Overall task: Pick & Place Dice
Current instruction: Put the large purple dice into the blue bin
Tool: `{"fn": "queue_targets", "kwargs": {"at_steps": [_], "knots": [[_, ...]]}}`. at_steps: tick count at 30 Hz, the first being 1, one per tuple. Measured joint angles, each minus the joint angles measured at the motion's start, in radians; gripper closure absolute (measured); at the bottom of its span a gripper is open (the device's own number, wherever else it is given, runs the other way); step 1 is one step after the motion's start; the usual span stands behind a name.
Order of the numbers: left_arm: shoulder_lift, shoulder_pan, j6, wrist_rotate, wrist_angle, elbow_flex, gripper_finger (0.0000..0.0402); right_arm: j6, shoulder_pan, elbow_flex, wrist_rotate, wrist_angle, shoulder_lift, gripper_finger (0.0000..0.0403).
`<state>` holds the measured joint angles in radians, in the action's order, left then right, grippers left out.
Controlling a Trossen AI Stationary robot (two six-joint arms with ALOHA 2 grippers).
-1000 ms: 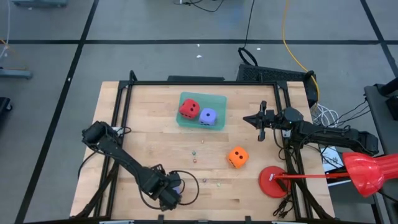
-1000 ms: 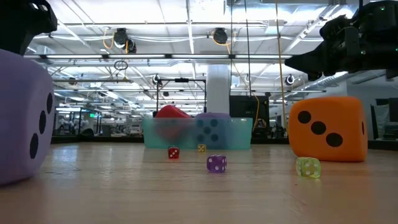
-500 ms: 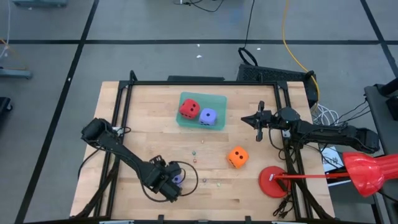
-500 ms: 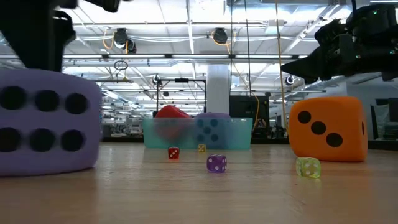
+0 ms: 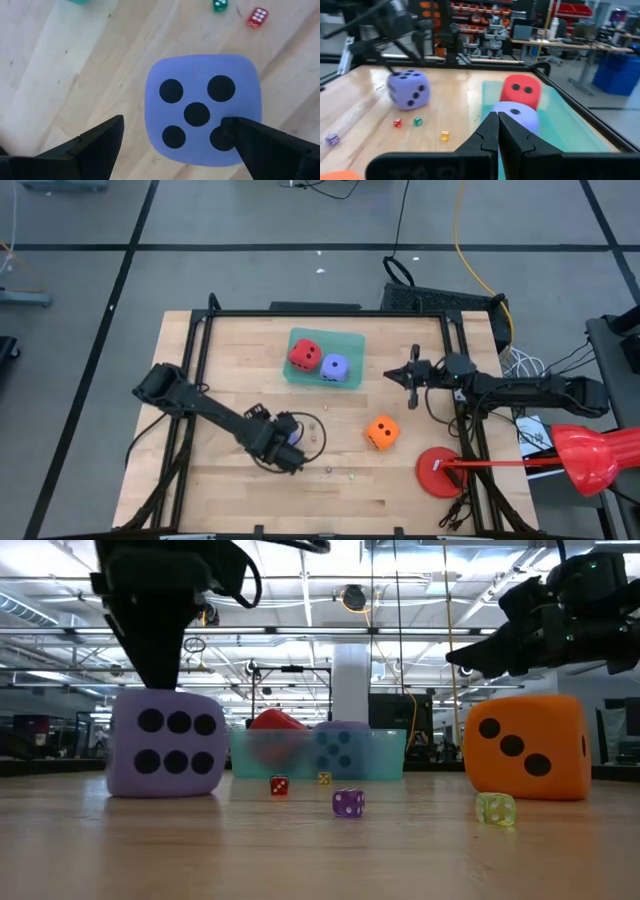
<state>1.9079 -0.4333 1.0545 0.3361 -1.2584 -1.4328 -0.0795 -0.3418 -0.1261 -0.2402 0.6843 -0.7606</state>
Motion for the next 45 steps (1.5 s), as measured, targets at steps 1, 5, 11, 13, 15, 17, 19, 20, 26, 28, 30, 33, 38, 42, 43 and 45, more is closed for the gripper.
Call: {"fn": "queue_targets", "kwargs": {"at_steps": [1,5,11,13,15,17,19,20,26,28,30,33,38,42,43,45], "knots": [[0.001,0.008,-0.007,0.004,0.003,-0.005,0.0034,-0.012,0.012,0.0,0.0,0.01,-0.01,0.0403],[0.007,0.023,-0.062,0.039,-0.008,-0.06,0.0034,-0.052,0.061,0.0,0.001,0.068,-0.048,0.0403],[0.007,0.0,-0.077,0.145,-0.1,-0.17,0.0034,-0.065,0.075,0.0,0.035,0.099,-0.068,0.0403],[0.007,-0.009,-0.076,0.148,-0.138,-0.19,0.0034,-0.065,0.076,0.0,0.035,0.097,-0.077,0.0403],[0.009,-0.02,-0.054,0.172,-0.178,-0.206,0.0034,-0.065,0.076,0.0,0.034,0.099,-0.085,0.0403],[0.008,-0.034,-0.008,0.227,-0.242,-0.214,0.0034,-0.065,0.076,-0.001,0.031,0.095,-0.095,0.0403],[0.006,-0.054,0.022,0.252,-0.305,-0.214,0.0035,-0.065,0.076,-0.016,0.03,0.065,-0.108,0.0403],[0.006,-0.069,0.036,0.258,-0.317,-0.21,0.0035,-0.064,0.077,-0.026,0.026,0.049,-0.116,0.0403],[-0.09,-0.131,0.145,0.256,-0.312,-0.09,0.01,-0.069,0.131,-0.108,0.003,-0.011,-0.211,0.0403],[-0.143,-0.157,0.22,0.272,-0.286,-0.016,0.0143,-0.078,0.163,-0.137,0.003,-0.011,-0.248,0.0403],[-0.205,-0.195,0.26,0.291,-0.193,0.061,0.0193,-0.091,0.196,-0.162,0.003,-0.012,-0.285,0.0403],[-0.295,-0.265,0.259,0.329,0.016,0.188,0.0274,-0.1,0.245,-0.203,0.003,-0.008,-0.356,0.0403],[-0.334,-0.329,0.174,0.364,0.392,0.374,0.0389,-0.145,0.313,-0.271,0.005,0.068,-0.524,0.0403],[-0.325,-0.312,0.148,0.376,0.565,0.482,0.0383,-0.145,0.356,-0.339,0.01,0.131,-0.658,0.0403],[-0.32,-0.307,0.123,0.378,0.617,0.509,0.0383,-0.144,0.367,-0.357,0.01,0.136,-0.69,0.0403],[-0.315,-0.308,0.043,0.386,0.732,0.558,0.0392,-0.146,0.389,-0.388,0.043,0.135,-0.75,0.0403]]}}
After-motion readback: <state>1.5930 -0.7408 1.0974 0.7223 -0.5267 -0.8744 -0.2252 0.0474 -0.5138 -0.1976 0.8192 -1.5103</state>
